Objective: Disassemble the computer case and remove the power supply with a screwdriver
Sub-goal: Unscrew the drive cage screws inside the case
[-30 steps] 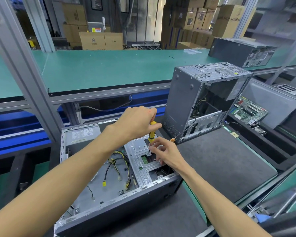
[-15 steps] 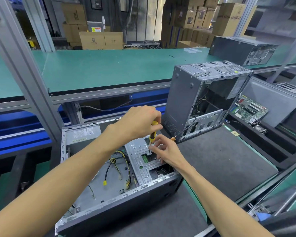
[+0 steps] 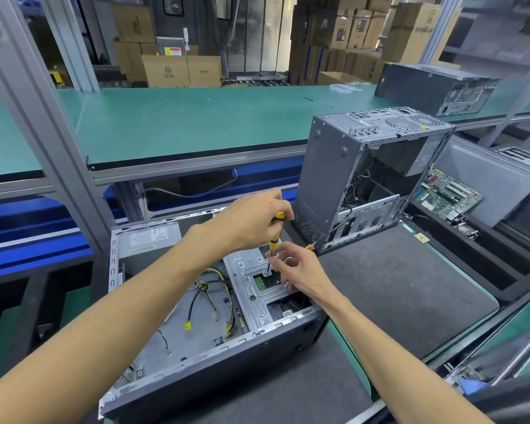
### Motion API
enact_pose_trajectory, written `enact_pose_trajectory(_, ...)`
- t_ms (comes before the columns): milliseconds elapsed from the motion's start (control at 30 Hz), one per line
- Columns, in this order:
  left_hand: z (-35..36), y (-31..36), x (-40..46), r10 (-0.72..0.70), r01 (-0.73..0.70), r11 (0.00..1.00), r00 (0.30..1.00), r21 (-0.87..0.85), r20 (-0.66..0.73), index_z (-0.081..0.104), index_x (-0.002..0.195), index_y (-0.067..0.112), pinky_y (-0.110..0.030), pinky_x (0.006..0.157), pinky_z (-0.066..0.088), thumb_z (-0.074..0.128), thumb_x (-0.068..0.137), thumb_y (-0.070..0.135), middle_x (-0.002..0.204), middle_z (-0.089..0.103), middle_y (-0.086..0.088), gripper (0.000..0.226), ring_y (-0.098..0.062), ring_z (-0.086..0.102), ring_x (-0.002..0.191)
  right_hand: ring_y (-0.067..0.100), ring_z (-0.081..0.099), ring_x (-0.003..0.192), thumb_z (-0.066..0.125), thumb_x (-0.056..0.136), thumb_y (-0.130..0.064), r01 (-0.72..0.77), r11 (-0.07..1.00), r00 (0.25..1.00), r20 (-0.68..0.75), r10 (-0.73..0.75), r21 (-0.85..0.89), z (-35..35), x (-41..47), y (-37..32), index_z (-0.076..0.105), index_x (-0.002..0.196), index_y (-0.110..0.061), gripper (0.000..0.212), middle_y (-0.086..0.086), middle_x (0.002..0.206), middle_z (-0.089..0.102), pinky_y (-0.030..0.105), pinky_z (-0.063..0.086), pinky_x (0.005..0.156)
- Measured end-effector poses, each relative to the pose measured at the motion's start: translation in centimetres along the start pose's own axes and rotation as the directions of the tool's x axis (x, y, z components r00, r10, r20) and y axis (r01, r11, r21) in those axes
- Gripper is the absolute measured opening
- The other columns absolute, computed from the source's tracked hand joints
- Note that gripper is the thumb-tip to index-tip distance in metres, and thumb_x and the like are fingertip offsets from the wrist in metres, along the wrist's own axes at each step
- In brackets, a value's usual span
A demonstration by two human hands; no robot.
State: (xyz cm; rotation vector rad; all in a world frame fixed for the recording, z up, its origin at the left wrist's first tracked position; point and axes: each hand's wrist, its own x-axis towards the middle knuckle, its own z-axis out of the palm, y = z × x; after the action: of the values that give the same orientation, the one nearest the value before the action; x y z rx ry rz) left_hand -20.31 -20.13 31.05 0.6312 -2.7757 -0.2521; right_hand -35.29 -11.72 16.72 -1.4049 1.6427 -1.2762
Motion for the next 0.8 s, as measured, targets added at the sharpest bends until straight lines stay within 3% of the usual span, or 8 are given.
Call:
enact_pose_trajectory(100, 0.19, 0.21, 0.23, -0.03, 0.033, 0.995, 0.999, 0.089, -0.046, 0.064, 0.102, 0.026, -0.03, 0.064, 0.038, 0.057, 0.096, 0.042, 0.097, 0.053, 0.008, 0.019, -0.017, 0.058, 0.083, 0.016, 0.058, 0.052, 0.074, 0.087, -0.038, 0.003, 1.0, 1.0, -0.003, -0.003, 0.004, -0.01, 0.01, -0.1, 0.067, 0.091, -0.025, 0.015, -0.001, 0.074, 0.064, 0.031, 0.049, 0.041)
enact_pose_trajectory(200, 0.37, -0.02, 0.18, -0.059, 0.074, 0.983, 0.994, 0.167, -0.091, 0.059, 0.095, 0.026, -0.032, 0.063, 0.039, 0.055, 0.094, 0.054, 0.098, 0.058, 0.008, 0.028, -0.018, 0.058, 0.08, 0.016, 0.057, 0.051, 0.072, 0.088, -0.035, 0.0, 1.0, 1.0, -0.007, 0.0, 0.005, -0.03, 0.04, -0.1, 0.069, 0.088, -0.026, 0.01, -0.003, 0.071, 0.063, 0.032, 0.05, 0.04)
enact_pose_trajectory(333, 0.27, -0.69, -0.28, 0.025, -0.022, 0.998, 0.998, 0.06, -0.057, 0.058, 0.124, 0.031, -0.026, 0.058, 0.036, 0.055, 0.096, 0.038, 0.122, 0.051, 0.011, 0.029, -0.012, 0.056, 0.079, 0.016, 0.057, 0.05, 0.069, 0.089, -0.038, 0.008, 1.0, 1.0, -0.006, -0.008, 0.012, -0.03, -0.06, -0.16, 0.072, 0.09, -0.028, 0.01, -0.004, 0.069, 0.062, 0.031, 0.049, 0.04)
enact_pose_trajectory(400, 0.14, -0.71, -0.32, 0.049, -0.049, 0.999, 0.998, -0.001, -0.027, 0.058, 0.13, 0.031, -0.029, 0.063, 0.044, 0.055, 0.096, 0.025, 0.125, 0.052, 0.012, 0.034, -0.011, 0.06, 0.088, 0.016, 0.057, 0.05, 0.068, 0.09, -0.035, 0.008, 1.0, 1.0, -0.002, -0.008, 0.01, -0.02, -0.08, -0.15, 0.074, 0.092, -0.029, 0.009, -0.006, 0.068, 0.062, 0.03, 0.048, 0.04)
enact_pose_trajectory(500, 0.08, -0.54, -0.17, 0.023, -0.024, 0.999, 1.0, -0.032, -0.016, 0.064, 0.125, 0.027, -0.035, 0.076, 0.05, 0.054, 0.097, 0.02, 0.115, 0.059, 0.009, 0.03, -0.011, 0.056, 0.09, 0.014, 0.057, 0.049, 0.065, 0.092, -0.033, 0.006, 1.0, 1.0, 0.002, -0.006, 0.0, -0.01, -0.1, -0.15, 0.073, 0.092, -0.031, 0.009, -0.007, 0.068, 0.063, 0.03, 0.049, 0.04)
enact_pose_trajectory(600, 0.2, -0.48, 0.04, -0.014, 0.016, 0.999, 0.999, 0.039, -0.051, 0.064, 0.109, 0.024, -0.031, 0.068, 0.043, 0.06, 0.095, 0.036, 0.1, 0.058, 0.011, 0.019, -0.015, 0.058, 0.085, 0.015, 0.058, 0.051, 0.067, 0.09, -0.037, 0.007, 1.0, 1.0, 0.003, -0.007, -0.007, 0.04, -0.12, -0.18, 0.069, 0.094, -0.031, 0.007, -0.004, 0.073, 0.064, 0.032, 0.051, 0.041)
enact_pose_trajectory(700, 0.57, -0.23, 0.13, -0.064, 0.078, 0.985, 0.994, 0.151, -0.092, 0.053, 0.091, 0.022, -0.033, 0.059, 0.04, 0.059, 0.091, 0.054, 0.081, 0.059, 0.009, 0.032, -0.02, 0.058, 0.074, 0.016, 0.058, 0.051, 0.074, 0.087, -0.04, 0.003, 1.0, 1.0, -0.004, -0.003, 0.013, 0.05, -0.13, -0.28, 0.063, 0.091, -0.031, 0.015, -0.001, 0.074, 0.063, 0.03, 0.049, 0.041)
enact_pose_trajectory(800, 0.89, -0.24, -0.05, -0.067, 0.093, 0.978, 0.988, 0.187, -0.14, 0.047, 0.089, 0.024, -0.032, 0.056, 0.034, 0.055, 0.09, 0.061, 0.083, 0.056, 0.01, 0.038, -0.018, 0.053, 0.072, 0.017, 0.057, 0.051, 0.073, 0.087, -0.037, 0.008, 1.0, 1.0, 0.003, -0.009, 0.023, -0.01, -0.14, -0.32, 0.065, 0.088, -0.026, 0.014, 0.004, 0.074, 0.064, 0.03, 0.049, 0.041)
